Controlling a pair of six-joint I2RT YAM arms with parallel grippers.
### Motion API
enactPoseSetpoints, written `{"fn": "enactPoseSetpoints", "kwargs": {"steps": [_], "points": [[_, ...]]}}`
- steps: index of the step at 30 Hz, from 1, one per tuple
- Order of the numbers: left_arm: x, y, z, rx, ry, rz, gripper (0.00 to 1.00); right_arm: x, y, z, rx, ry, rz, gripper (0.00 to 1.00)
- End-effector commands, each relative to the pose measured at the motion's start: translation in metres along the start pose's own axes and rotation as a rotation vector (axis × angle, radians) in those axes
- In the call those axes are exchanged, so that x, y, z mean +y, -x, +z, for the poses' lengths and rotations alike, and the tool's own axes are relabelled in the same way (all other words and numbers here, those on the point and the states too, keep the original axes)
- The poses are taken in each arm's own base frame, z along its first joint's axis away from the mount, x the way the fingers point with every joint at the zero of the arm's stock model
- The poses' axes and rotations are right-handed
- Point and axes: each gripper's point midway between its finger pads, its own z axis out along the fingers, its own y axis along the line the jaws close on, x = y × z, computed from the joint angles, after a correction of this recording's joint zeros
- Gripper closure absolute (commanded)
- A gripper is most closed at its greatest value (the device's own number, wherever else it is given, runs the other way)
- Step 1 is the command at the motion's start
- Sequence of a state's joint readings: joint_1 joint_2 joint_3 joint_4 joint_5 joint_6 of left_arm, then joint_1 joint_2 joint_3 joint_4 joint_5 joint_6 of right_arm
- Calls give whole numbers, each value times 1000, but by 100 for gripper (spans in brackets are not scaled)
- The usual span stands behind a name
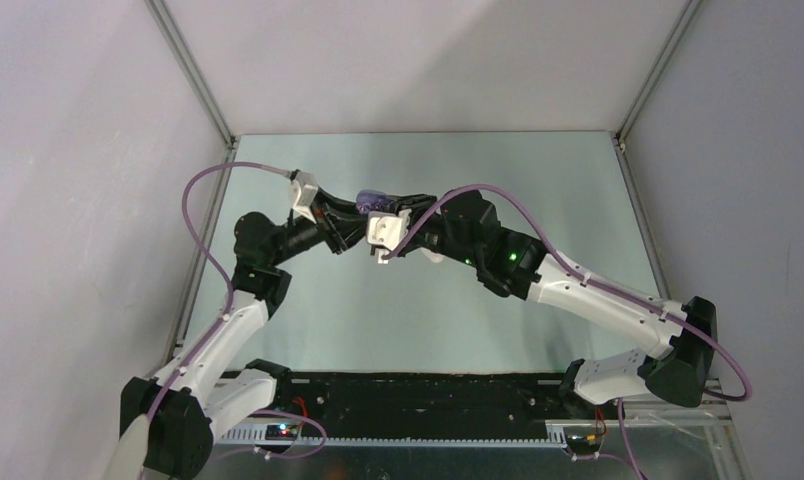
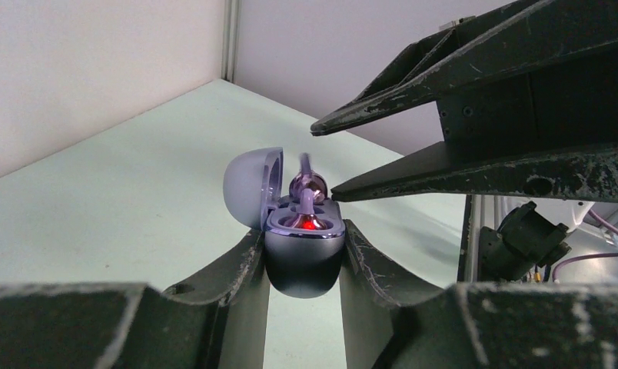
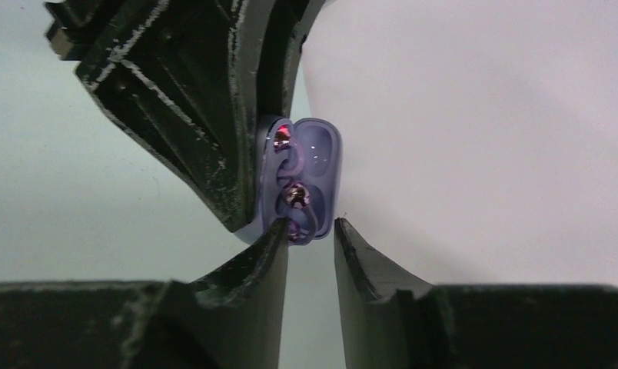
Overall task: Insert the wireless bluetooth earbuds into the charging case
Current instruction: Place the earbud in the charging case.
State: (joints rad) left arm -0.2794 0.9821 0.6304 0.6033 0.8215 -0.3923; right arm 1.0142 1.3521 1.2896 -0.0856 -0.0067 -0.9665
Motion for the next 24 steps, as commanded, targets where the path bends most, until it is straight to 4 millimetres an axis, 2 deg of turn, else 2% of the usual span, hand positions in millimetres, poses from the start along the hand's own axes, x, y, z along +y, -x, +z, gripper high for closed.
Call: {"fn": "enactPoseSetpoints", "kwargs": {"steps": [1,4,6,10,14,17,18,19,20,21,24], "points": [[-5,29,5,-73,-12,82,100,-5,6,-14,-19,24,58,58],[-4,29,5,-71,-12,85,100,-4,9,-23,-32,41,113,35],[-4,28,5,-68,-15,93,100,-12,7,-29,-24,17,244,25],[-4,25,4,-60,-23,113,100,-32,4,-36,4,-10,549,22],[-6,21,4,-47,-41,156,100,-37,-1,-35,28,15,803,20],[-6,17,3,-26,-56,191,100,-32,-11,-31,59,97,959,20],[-8,16,3,-20,-65,200,100,-39,-10,-33,43,119,1030,20],[-7,15,2,-11,-65,212,100,-33,-17,-27,64,156,1074,19],[-9,14,2,-7,-70,217,100,-36,-12,-29,42,198,1130,19],[-8,13,1,-2,-70,221,100,-31,-16,-22,52,232,1162,18],[-9,14,1,2,-73,225,100,-23,-8,-16,31,352,1225,16]]}}
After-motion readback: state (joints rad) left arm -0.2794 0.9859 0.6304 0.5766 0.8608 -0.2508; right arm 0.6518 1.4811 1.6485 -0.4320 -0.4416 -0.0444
